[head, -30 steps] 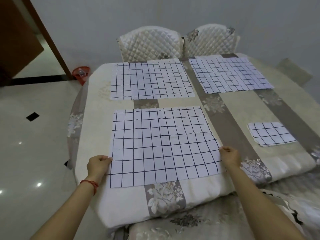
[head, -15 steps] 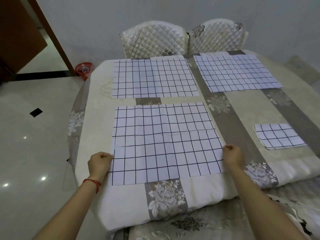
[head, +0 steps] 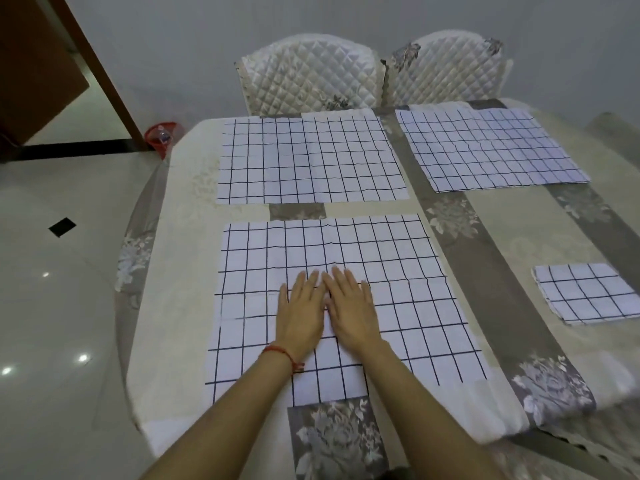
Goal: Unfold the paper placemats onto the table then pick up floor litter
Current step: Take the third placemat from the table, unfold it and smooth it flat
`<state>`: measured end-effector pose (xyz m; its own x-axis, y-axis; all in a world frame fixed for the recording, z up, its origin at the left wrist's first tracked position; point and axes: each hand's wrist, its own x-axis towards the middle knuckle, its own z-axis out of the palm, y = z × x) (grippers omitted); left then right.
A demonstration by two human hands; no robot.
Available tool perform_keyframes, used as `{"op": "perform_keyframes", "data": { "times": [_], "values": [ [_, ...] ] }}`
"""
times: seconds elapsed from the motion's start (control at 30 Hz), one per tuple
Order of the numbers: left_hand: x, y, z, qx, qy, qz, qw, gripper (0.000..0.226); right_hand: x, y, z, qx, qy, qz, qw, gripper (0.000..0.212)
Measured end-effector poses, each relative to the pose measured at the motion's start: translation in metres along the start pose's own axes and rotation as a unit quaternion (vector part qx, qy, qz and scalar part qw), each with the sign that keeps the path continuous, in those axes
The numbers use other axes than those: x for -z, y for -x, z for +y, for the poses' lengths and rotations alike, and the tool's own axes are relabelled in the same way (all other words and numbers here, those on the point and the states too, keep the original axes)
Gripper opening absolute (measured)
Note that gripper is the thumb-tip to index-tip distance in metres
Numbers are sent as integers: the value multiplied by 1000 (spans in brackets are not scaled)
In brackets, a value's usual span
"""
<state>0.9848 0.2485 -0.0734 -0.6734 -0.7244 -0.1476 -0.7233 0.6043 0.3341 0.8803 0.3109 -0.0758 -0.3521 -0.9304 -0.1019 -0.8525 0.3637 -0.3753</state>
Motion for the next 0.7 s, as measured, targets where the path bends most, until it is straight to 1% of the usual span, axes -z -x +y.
{"op": "perform_keyframes", "data": {
  "times": [0.03, 0.07, 0.1, 0.13, 0.2, 0.27, 0.37, 0.4, 0.43, 0.47, 0.53, 0.57, 0.63, 0.7],
  "values": [
    [-5, -3, -7, 7, -15, -5, 1000, 54, -5, 1, 8, -6, 14, -6, 1000, 72],
    [-7, -3, -16, 14, -29, 5, 999, 65, -8, 3, 19, -16, 29, -5, 999, 75],
    [-9, -2, -26, 26, -37, 18, 999, 75, -8, 6, 32, -31, 36, 0, 999, 75],
    [-9, -1, -37, 44, -38, 29, 998, 78, -5, 10, 45, -54, 35, 9, 998, 74],
    [-5, 3, -58, 96, -34, 41, 994, 73, 5, 17, 71, -119, 20, 30, 992, 72],
    [1, 8, -74, 145, -36, 48, 988, 63, 16, 26, 91, -178, 20, 49, 983, 73],
    [8, 7, -77, 212, -20, 51, 976, 60, 27, 24, 94, -239, 13, 66, 969, 68],
    [10, 2, -70, 206, -16, 62, 976, 60, 28, 18, 87, -235, 13, 79, 969, 67],
    [10, -5, -58, 174, -17, 74, 982, 58, 27, 9, 76, -212, 16, 91, 973, 66],
    [9, -14, -43, 122, -22, 78, 989, 56, 24, -1, 63, -177, 19, 94, 980, 66],
    [3, -33, -12, 10, -29, 50, 998, 56, 14, -18, 39, -105, 18, 62, 992, 67],
    [0, -40, 0, -26, -34, 22, 999, 55, 8, -22, 30, -87, 20, 41, 995, 68],
    [-4, -56, 4, -54, -50, -18, 997, 54, -2, -25, 25, -85, 29, 26, 996, 67],
    [-1, -69, -14, -48, -76, -14, 996, 58, -5, -25, 29, -86, 38, 34, 995, 65]
  ]
}}
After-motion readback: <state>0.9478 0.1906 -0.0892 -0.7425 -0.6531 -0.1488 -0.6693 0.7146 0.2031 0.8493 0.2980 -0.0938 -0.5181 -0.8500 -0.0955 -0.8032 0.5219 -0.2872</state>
